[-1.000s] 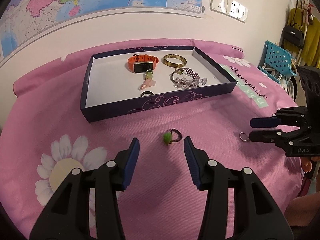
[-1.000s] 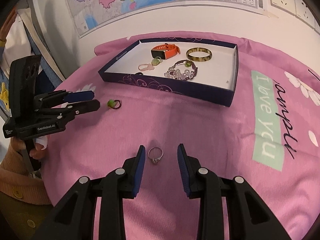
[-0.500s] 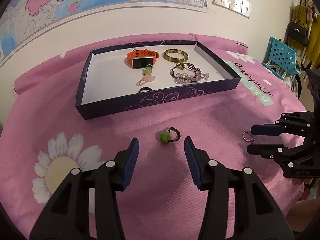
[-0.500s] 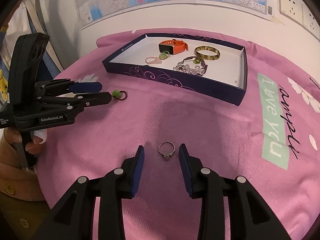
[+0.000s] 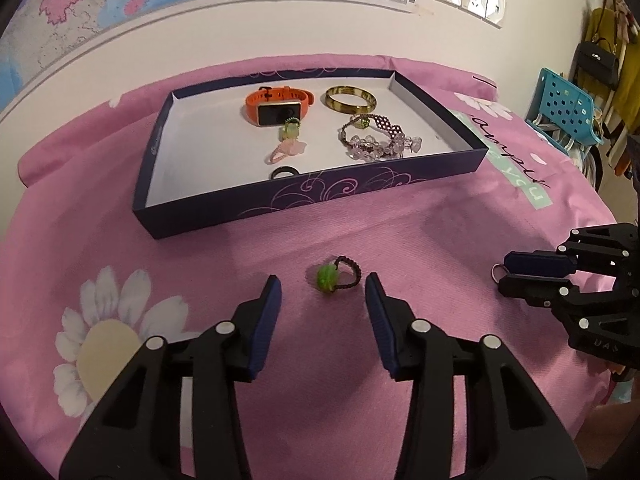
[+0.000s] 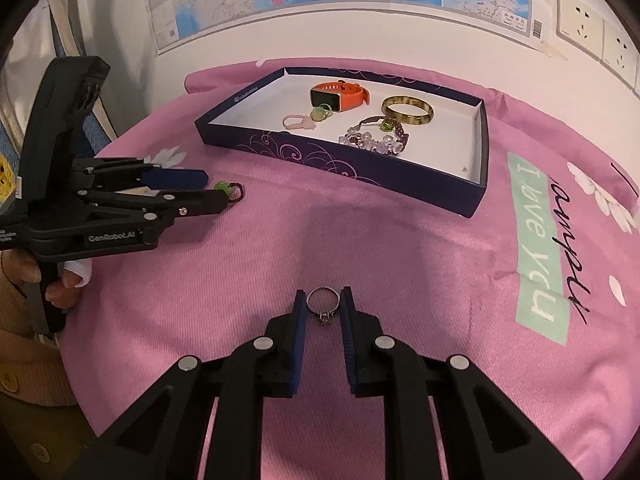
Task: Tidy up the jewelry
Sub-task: 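Grasp the green-stone ring with the left gripper while the right gripper lifts the silver ring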
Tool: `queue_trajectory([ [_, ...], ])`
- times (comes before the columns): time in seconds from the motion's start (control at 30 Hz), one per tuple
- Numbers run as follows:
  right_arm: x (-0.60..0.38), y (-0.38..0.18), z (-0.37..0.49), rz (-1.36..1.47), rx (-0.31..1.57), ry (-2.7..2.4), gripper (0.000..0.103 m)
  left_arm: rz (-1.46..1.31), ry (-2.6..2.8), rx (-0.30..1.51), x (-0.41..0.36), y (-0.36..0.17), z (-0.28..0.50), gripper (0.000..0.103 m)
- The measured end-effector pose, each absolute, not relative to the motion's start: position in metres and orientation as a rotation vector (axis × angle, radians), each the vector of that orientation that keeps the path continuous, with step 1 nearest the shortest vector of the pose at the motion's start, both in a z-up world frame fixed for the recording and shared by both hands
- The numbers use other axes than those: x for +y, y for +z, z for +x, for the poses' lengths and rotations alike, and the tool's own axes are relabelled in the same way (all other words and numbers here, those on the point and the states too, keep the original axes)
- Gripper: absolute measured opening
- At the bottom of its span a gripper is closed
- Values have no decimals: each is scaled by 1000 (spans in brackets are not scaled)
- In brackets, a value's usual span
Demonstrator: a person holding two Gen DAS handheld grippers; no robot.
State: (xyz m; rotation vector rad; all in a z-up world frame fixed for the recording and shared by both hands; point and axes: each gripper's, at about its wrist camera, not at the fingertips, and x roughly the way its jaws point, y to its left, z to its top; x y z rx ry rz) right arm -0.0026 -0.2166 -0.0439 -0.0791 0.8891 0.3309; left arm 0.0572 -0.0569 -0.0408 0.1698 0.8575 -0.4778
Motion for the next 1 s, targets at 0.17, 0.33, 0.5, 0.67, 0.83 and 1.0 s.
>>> queue_trajectory([
  [0.17, -219, -43, -1, -58, 887, 331, 15, 165, -487, 868, -62, -42, 62, 32],
  [0.33, -220, -41, 1, -35, 882, 340, 15, 168, -487, 875, -65, -43, 63, 23],
  [0.5, -222, -37, 4, -16, 869, 346, 15, 161, -476, 876, -66, -43, 62, 21],
  [0.67, -223, -32, 9, 9, 851, 358, 15, 144, -479, 872, -63, -39, 60, 20],
  [0.83, -221, -26, 14, 22, 832, 368, 15, 129, -488, 844, -61, -27, 58, 20],
  [1.0, -219, -22, 19, 27, 822, 379, 15, 120, -490, 815, -58, -15, 57, 20],
])
